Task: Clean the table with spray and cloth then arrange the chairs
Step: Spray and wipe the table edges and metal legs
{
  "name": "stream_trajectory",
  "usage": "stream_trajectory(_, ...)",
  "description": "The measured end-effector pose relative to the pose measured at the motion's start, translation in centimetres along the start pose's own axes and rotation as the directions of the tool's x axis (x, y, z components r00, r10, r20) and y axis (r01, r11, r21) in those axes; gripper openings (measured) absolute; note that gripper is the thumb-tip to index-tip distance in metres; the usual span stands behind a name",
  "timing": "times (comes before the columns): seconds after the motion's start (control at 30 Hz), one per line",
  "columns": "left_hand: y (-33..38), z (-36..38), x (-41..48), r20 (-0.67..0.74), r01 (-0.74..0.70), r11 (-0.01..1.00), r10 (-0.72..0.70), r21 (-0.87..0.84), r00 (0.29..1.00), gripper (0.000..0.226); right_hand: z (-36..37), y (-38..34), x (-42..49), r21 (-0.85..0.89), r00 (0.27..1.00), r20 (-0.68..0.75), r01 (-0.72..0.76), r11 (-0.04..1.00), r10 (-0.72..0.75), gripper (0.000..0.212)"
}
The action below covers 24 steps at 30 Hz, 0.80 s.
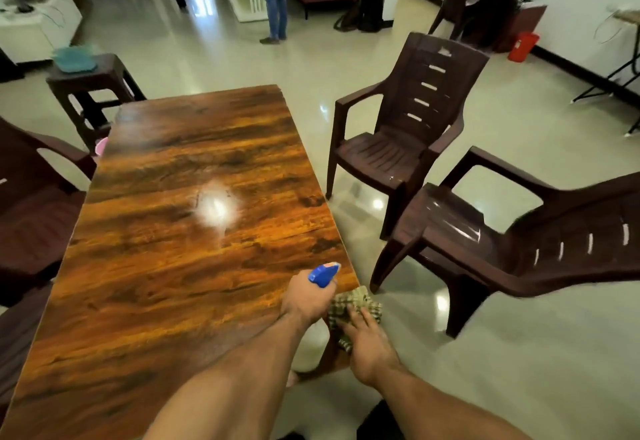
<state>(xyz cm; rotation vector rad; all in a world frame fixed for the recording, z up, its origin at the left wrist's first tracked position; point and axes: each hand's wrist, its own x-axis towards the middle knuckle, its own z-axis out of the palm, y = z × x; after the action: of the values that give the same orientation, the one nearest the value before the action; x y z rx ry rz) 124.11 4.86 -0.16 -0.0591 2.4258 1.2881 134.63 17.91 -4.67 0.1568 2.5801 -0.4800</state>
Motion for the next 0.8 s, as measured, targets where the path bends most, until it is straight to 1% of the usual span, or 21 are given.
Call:
stream_trajectory(0.1, 2.0, 1.0, 2.5, -0.047, -0.004, 1.0, 0.004, 0.003, 0.999, 0.034, -2.5, 1.4, 3.9, -0.057, 0.994, 0.068, 0.095, 0.994, -0.091, 0.075)
stream_trajectory(0.17, 3.0, 1.7, 4.0, -0.119, 0.034, 0.999, -0.037, -0.02, 0.992, 0.034, -4.4, 2.5, 7.4, -0.102, 0.984, 0.082, 0.168, 0.98, -0.16, 0.065)
stream_trajectory(0.23, 3.8, 2.8, 5.3, -0.211, 0.098, 0.991, -0.115, -0.088, 0.971, 0.034, -6.2, 3.7, 10.8, -0.127, 0.964, 0.107, 0.255, 0.958, -0.243, 0.054)
stream_trajectory(0.3, 4.1, 3.5, 6.2, -0.291, 0.156, 0.976, -0.194, -0.15, 0.937, 0.032, -7.1, 4.4, 13.6, -0.188, 0.93, 0.203, 0.343, 0.92, -0.306, 0.052)
stream_trajectory(0.37, 4.8, 4.2, 6.4, -0.369, 0.203, 0.956, -0.271, -0.213, 0.889, 0.033, -8.0, 5.3, 14.9, -0.281, 0.889, 0.296, 0.431, 0.858, -0.35, 0.057)
stream_trajectory(0.4, 5.2, 4.7, 6.4, -0.403, 0.221, 0.944, -0.306, -0.244, 0.863, 0.034, -8.8, 5.9, 15.2, -0.332, 0.862, 0.342, 0.483, 0.81, -0.374, 0.059)
stream_trajectory(0.47, 5.7, 6.0, 6.3, -0.453, 0.241, 0.919, -0.367, -0.313, 0.812, 0.036, -10.0, 7.0, 15.8, -0.402, 0.78, 0.412, 0.62, 0.674, -0.471, 0.06)
stream_trajectory(0.5, 5.9, 6.3, 6.2, -0.465, 0.249, 0.901, -0.401, -0.354, 0.789, 0.037, -10.4, 7.3, 15.9, -0.422, 0.749, 0.422, 0.662, 0.62, -0.511, 0.06)
stream_trajectory(0.57, 6.3, 6.9, 5.9, -0.486, 0.261, 0.875, -0.449, -0.406, 0.75, 0.034, -11.5, 7.2, 16.1, -0.437, 0.697, 0.431, 0.717, 0.544, -0.573, 0.058)
stream_trajectory(0.6, 5.8, 7.3, 5.9, -0.494, 0.268, 0.855, -0.484, -0.444, 0.723, 0.031, -11.6, 7.1, 16.4, -0.426, 0.658, 0.458, 0.752, 0.503, -0.597, 0.057)
stream_trajectory(0.63, 5.9, 7.3, 5.7, -0.491, 0.266, 0.839, -0.503, -0.474, 0.711, 0.028, -12.0, 7.0, 16.3, -0.423, 0.648, 0.461, 0.761, 0.492, -0.606, 0.057)
stream_trajectory(0.67, 5.8, 7.3, 5.6, -0.501, 0.262, 0.822, -0.527, -0.506, 0.686, 0.026, -12.3, 6.9, 16.5, -0.42, 0.621, 0.48, 0.783, 0.459, -0.62, 0.057)
stream_trajectory(0.73, 5.0, 7.0, 6.5, -0.515, 0.252, 0.794, -0.564, -0.553, 0.645, 0.02, -13.0, 6.5, 17.9, -0.402, 0.537, 0.51, 0.839, 0.366, -0.672, 0.059)
stream_trajectory(0.77, 4.9, 6.8, 7.0, -0.517, 0.247, 0.788, -0.57, -0.563, 0.639, 0.014, -13.4, 6.5, 18.5, -0.4, 0.509, 0.524, 0.855, 0.33, -0.683, 0.058)
stream_trajectory(0.8, 4.7, 6.6, 7.6, -0.505, 0.257, 0.785, -0.573, -0.564, 0.645, 0.01, -13.7, 6.5, 19.4, -0.399, 0.497, 0.54, 0.862, 0.314, -0.679, 0.057)
